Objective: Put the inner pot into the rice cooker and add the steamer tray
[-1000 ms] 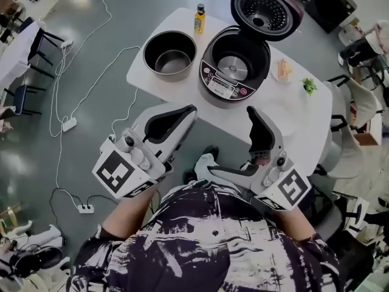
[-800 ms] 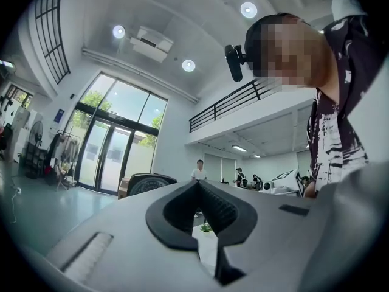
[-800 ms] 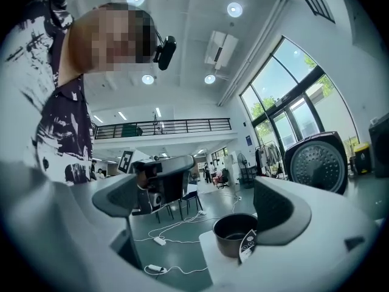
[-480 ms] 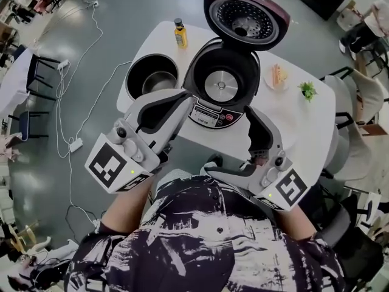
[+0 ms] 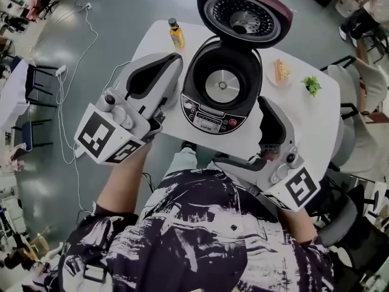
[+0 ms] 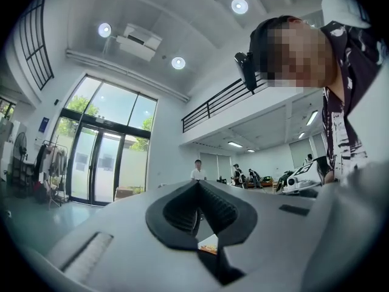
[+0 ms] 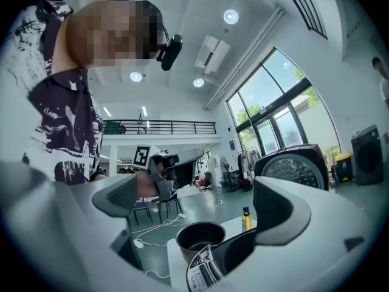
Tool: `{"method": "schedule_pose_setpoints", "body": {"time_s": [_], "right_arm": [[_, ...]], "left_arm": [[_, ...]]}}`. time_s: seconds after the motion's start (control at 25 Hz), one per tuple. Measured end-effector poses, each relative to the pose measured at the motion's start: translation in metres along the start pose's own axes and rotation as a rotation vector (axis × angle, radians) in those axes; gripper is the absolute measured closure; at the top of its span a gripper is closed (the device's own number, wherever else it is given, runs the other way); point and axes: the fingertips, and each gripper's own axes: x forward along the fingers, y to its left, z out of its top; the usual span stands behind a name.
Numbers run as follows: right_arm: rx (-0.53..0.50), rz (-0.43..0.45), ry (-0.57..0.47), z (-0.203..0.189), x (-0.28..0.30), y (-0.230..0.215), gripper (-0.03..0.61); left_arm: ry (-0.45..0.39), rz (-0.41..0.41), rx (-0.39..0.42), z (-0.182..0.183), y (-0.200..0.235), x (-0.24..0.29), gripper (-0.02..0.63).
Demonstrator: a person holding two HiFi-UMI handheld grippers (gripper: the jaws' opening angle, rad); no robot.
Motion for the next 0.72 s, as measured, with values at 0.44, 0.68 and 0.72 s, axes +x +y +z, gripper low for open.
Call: {"method": "schedule_pose_setpoints", "body": {"time_s": [0.44,0.68,0.72], "right_arm": [[-0.08,-0.037,0.097,0.011,0.108,-0.01,0.029],[-0.114,0.003,0.244,-0.022,0.2,-0.022,0.029],[-0.12,0.014,0.274,-0.033,0.215,-0.026,0.029]], "left_arm": [[-0.032,-0.028,-0.045,-0.002,0.083,-0.036,0.609],[-0.042,0.021,-0.077,-0.02,0.137,-0.082,0.609],[-0.046,0.031,-0.085,-0.024,0.147,-0.09,0.609]]}}
